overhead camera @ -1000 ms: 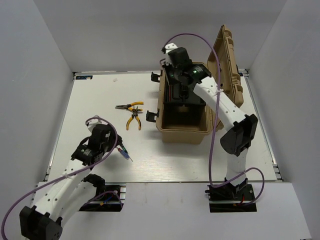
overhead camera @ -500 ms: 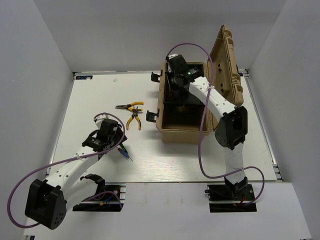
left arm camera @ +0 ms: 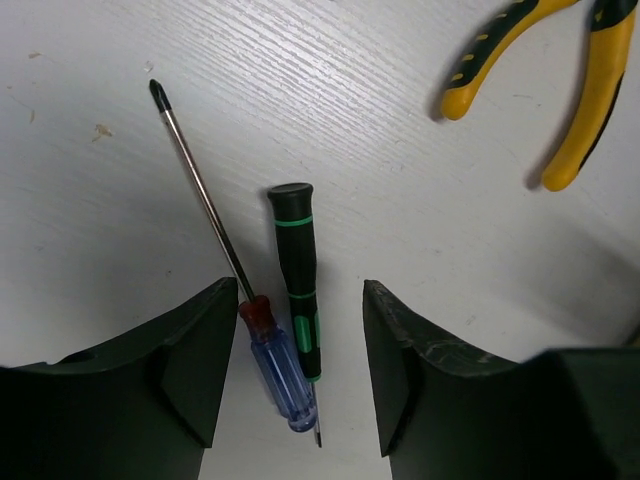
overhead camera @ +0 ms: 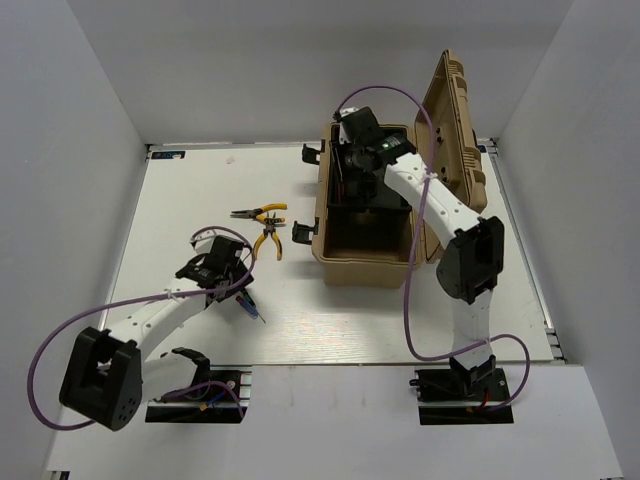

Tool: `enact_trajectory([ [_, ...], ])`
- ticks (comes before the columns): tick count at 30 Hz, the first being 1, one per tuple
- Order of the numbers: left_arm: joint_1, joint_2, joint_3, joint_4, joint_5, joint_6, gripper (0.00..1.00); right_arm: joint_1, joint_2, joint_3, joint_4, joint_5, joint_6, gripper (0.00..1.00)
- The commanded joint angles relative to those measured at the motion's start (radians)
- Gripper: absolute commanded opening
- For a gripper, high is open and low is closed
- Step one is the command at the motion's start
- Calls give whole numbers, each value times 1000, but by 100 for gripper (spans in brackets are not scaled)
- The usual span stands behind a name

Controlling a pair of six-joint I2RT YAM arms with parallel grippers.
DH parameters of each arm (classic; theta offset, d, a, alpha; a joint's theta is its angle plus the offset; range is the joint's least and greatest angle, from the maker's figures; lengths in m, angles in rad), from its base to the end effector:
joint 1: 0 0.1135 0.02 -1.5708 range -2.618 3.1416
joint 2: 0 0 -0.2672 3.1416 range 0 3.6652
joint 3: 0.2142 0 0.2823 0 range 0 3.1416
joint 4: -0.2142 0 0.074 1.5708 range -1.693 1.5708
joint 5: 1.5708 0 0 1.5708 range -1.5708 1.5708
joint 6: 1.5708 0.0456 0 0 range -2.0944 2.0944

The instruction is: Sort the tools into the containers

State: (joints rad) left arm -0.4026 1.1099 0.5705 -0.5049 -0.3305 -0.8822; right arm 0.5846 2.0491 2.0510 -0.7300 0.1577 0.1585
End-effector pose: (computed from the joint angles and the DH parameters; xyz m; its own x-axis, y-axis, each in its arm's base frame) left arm 0.2151 -0.0755 0.1614 -0.6758 -0.5060 -0.5360 -0.4740 0.8552 -0.2097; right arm 0.4272 0.2741 0.3320 -0.6186 -0.2224 -0.7536 -0.3540 0.9351 0.0146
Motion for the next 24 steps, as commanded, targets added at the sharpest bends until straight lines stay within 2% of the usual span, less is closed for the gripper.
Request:
enact_trajectory([
  [1, -4, 56, 57, 26, -19, -17, 63, 3, -128, -34, 24, -59, 19, 44],
  [4, -13, 128, 80, 35, -19, -17, 61, 1, -185, -116, 44, -105, 18, 44],
  [9, -13, 162, 80, 60, -30, -8, 56, 3, -280, -222, 89, -179, 7, 44],
  [14, -13, 214, 91, 69, -39, -8, 55, 3, -328, -261, 96, -265, 3, 44],
  [18, -13, 248, 91, 89, -39, 2, 44, 4, -360, -295, 107, -325, -16, 44],
  [20, -13, 284, 100, 89, -39, 2, 44, 4, -389, -313, 103, -342, -25, 44],
  [21, -13, 294, 100, 89, -39, 2, 38, 4, -394, -316, 106, -368, -31, 44],
  [24, -13, 307, 120, 89, -39, 2, 28, 4, -435, -339, 107, -421, -59, 44],
])
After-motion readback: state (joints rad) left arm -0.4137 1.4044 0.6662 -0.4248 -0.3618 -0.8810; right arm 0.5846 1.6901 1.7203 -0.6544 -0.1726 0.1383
